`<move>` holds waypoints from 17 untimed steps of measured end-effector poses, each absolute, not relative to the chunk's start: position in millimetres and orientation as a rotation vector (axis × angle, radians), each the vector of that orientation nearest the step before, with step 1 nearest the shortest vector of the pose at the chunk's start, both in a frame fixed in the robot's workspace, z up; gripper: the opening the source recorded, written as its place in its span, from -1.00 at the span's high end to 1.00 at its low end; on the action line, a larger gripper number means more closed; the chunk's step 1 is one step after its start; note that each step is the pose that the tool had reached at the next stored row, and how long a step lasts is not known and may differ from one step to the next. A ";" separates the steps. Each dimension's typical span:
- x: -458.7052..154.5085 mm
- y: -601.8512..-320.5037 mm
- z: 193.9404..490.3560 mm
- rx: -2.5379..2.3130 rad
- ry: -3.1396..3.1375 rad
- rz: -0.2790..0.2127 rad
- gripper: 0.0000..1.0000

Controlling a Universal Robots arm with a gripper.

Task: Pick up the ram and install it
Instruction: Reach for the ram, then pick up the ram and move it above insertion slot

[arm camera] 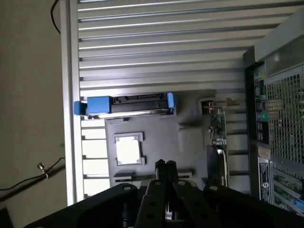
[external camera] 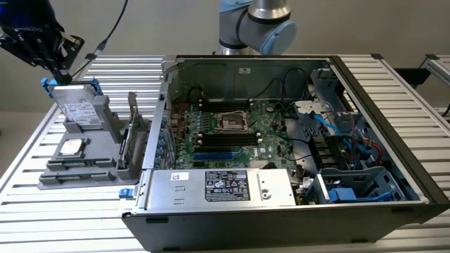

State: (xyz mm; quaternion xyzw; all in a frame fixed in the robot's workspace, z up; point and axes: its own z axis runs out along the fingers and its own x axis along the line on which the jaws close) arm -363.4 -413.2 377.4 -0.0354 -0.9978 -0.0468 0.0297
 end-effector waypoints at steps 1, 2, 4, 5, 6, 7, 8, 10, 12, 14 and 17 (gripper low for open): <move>-365.8 -416.3 376.9 -0.109 -3.077 -0.145 0.80; -368.1 -419.7 376.3 -0.109 -3.077 -0.146 0.80; -373.0 -429.3 374.9 -0.109 -3.076 -0.147 0.80; -374.5 -432.9 374.5 -0.109 -3.076 -0.148 0.80; -375.9 -436.7 374.0 -0.109 -3.076 -0.149 0.80; -377.2 -440.7 373.7 -0.109 -3.076 -0.149 0.80; -378.3 -445.0 373.3 -0.109 -3.076 -0.150 0.80; -379.9 -453.5 372.9 -0.109 -3.076 -0.152 0.80; -380.1 -455.9 372.7 -0.109 -3.076 -0.156 0.80; -380.1 -455.9 372.8 -0.109 -3.075 -0.156 0.80; -380.2 -455.9 372.8 -0.108 -3.075 -0.156 0.80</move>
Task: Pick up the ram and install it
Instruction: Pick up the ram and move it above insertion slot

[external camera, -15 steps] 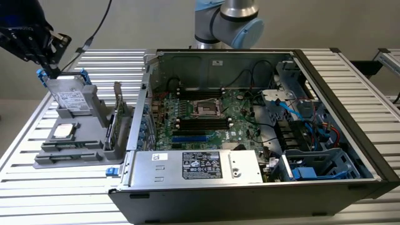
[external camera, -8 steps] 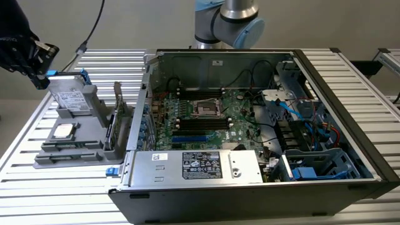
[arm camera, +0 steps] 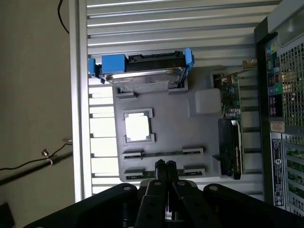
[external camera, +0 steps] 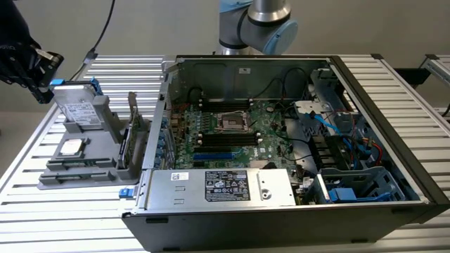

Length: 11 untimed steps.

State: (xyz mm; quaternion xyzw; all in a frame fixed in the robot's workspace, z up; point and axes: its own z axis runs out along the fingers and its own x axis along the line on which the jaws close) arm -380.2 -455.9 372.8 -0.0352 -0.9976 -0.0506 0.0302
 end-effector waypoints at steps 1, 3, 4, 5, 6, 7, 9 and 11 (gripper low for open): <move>-380.2 -455.9 372.8 -0.109 -3.075 -0.156 0.80; -380.2 -455.9 372.8 -0.109 -3.075 -0.156 0.80; -380.2 -455.9 372.8 -0.108 -3.075 -0.156 0.80; -380.2 -455.9 372.8 -0.108 -3.075 -0.156 0.80; -380.2 -455.9 372.8 -0.109 -3.075 -0.156 0.80; -380.2 -455.9 372.8 -0.109 -3.075 -0.156 0.80; -380.2 -455.9 372.8 -0.108 -3.075 -0.156 0.80; -380.2 -455.9 372.6 -0.098 -3.075 -0.156 0.80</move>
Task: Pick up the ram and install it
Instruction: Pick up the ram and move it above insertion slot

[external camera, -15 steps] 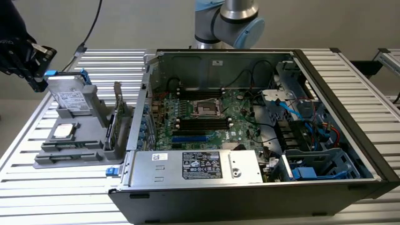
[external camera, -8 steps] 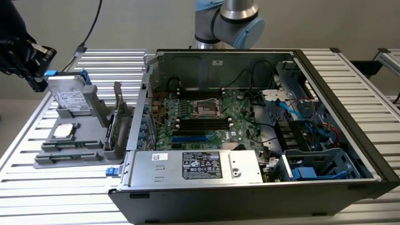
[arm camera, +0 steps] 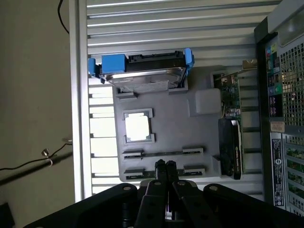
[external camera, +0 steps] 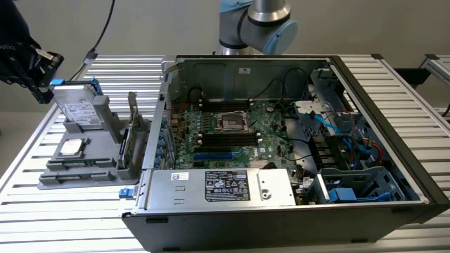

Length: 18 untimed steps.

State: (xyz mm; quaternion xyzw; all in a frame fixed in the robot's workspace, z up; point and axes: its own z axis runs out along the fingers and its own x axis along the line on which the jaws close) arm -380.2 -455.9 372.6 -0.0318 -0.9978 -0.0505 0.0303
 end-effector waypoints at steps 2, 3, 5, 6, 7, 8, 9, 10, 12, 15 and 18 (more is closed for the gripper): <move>-380.3 -455.9 371.9 -0.042 -3.075 -0.154 0.80; -380.3 -455.9 371.5 -0.016 -3.075 -0.153 0.80; -380.2 -455.9 370.9 0.040 -3.073 -0.151 0.80; -380.2 -455.9 370.5 0.068 -3.071 -0.150 0.80; -380.2 -455.9 370.2 0.096 -3.070 -0.149 0.80; -380.2 -455.9 369.7 0.125 -3.068 -0.148 0.80; -380.2 -455.9 369.3 0.152 -3.066 -0.147 0.80; -380.2 -455.9 368.7 0.180 -3.063 -0.146 0.80; -380.2 -455.9 367.0 0.235 -3.058 -0.144 0.80; -380.1 -455.9 364.0 0.320 -3.048 -0.141 0.80; -380.2 -455.9 361.5 0.403 -3.036 -0.138 0.80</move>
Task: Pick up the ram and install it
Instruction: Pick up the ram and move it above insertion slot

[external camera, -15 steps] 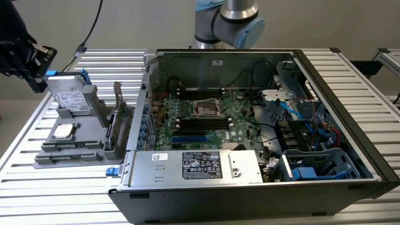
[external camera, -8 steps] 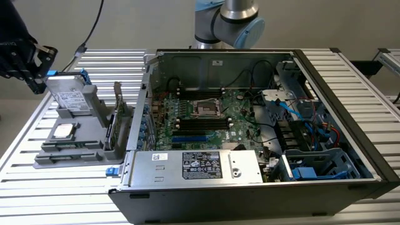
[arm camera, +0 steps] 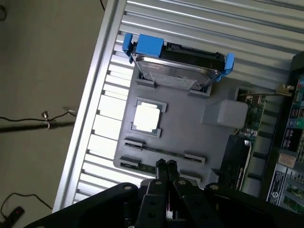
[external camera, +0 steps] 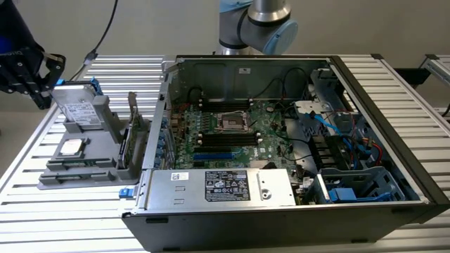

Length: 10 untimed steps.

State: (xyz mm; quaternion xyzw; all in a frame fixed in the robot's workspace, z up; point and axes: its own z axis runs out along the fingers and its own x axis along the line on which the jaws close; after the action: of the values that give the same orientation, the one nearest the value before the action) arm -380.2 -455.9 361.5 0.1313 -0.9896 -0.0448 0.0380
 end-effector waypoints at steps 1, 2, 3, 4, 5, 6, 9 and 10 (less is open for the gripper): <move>-380.2 -455.9 360.7 0.428 -3.032 -0.137 0.80; -380.2 -455.9 359.8 0.458 -3.027 -0.135 0.80; -380.2 -455.9 359.0 0.484 -3.022 -0.134 0.80; -380.2 -455.9 358.1 0.514 -3.016 -0.133 0.80; -380.2 -455.9 357.3 0.541 -3.011 -0.132 0.80; -380.2 -455.9 356.5 0.568 -3.005 -0.131 0.80; -380.2 -455.9 354.0 0.648 -2.986 -0.127 0.80; -380.2 -455.9 353.1 0.675 -2.980 -0.126 0.80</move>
State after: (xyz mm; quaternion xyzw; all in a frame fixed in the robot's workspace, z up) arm -380.2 -455.9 353.1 0.2205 -0.9736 -0.0412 0.0419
